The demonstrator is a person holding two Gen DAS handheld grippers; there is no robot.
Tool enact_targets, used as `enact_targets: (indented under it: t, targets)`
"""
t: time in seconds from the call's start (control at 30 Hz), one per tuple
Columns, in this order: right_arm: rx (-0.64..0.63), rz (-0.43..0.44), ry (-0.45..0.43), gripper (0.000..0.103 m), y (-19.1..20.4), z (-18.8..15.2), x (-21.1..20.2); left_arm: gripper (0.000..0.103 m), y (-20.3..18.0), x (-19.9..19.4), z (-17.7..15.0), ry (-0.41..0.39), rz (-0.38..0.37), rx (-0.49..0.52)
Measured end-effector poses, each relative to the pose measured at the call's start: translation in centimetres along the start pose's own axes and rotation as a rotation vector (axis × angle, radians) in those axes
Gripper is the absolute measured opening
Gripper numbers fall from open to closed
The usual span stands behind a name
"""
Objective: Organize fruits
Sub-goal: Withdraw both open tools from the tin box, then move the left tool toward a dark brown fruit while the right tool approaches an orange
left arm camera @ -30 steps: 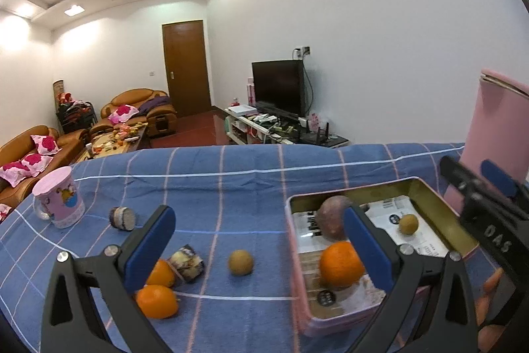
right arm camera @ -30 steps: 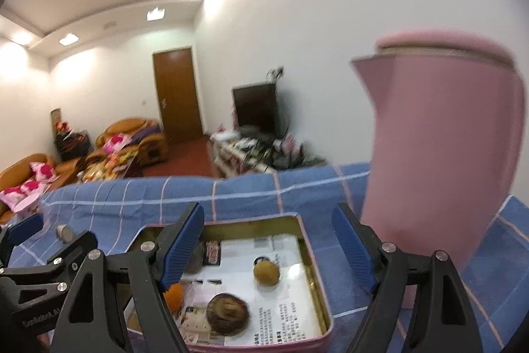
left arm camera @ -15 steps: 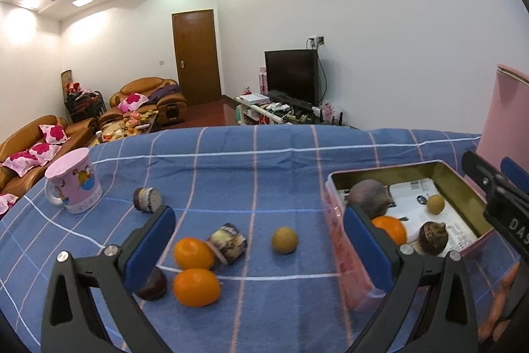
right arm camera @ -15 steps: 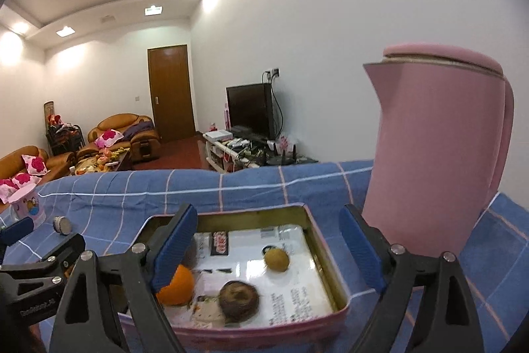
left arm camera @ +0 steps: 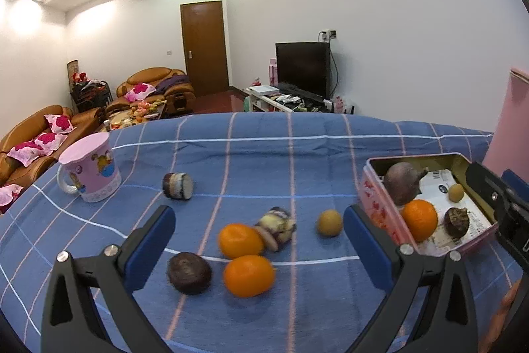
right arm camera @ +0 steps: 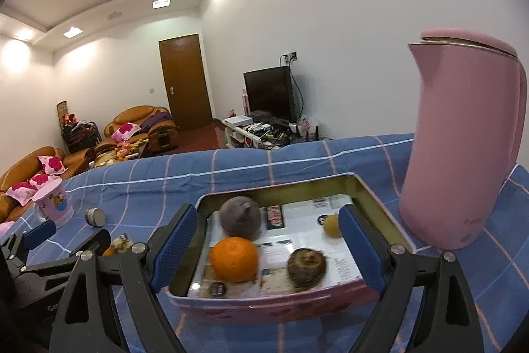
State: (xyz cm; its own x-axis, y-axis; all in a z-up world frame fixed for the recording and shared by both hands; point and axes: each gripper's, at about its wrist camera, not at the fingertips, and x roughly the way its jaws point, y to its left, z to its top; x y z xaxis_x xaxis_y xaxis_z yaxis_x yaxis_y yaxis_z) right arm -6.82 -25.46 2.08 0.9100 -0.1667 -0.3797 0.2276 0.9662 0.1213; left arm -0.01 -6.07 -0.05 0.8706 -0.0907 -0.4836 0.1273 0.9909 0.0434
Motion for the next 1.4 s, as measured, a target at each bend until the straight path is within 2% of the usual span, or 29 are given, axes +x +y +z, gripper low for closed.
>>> enact_targets:
  t: [0.5,0.63,0.77,0.93,1.13,1.23,1.33,1.4]
  targets:
    - [-0.030,0.077,0.057,0.088,5.6,-1.0,0.4,0.103,5.8,0.8,-0.4,0.039,0.032,-0.024]
    - [-0.056,0.094,0.074,0.088,7.1,-1.3,0.6,0.103,8.7,1.4,-0.4,0.064,0.042,-0.054]
    - [-0.085,0.120,0.102,0.088,8.6,-1.6,1.0,0.103,11.7,2.1,-0.3,0.079,0.084,-0.085]
    - [-0.100,0.209,0.199,0.088,11.1,-2.4,2.3,0.103,15.2,2.7,-0.2,0.092,0.111,-0.156]
    - [-0.141,0.282,0.313,0.088,14.5,-3.5,3.9,0.103,16.4,3.0,-0.4,0.107,0.099,-0.174]
    - [-0.145,0.289,0.388,0.079,15.7,-4.1,5.3,0.103,16.2,3.1,-0.5,0.111,0.081,-0.166]
    - [-0.126,0.299,0.476,0.063,16.3,-4.9,7.0,0.103,16.0,3.2,-0.4,0.112,0.078,-0.149]
    - [-0.101,0.322,0.508,0.062,16.6,-5.1,7.6,0.103,15.9,3.2,-0.4,0.115,0.072,-0.141]
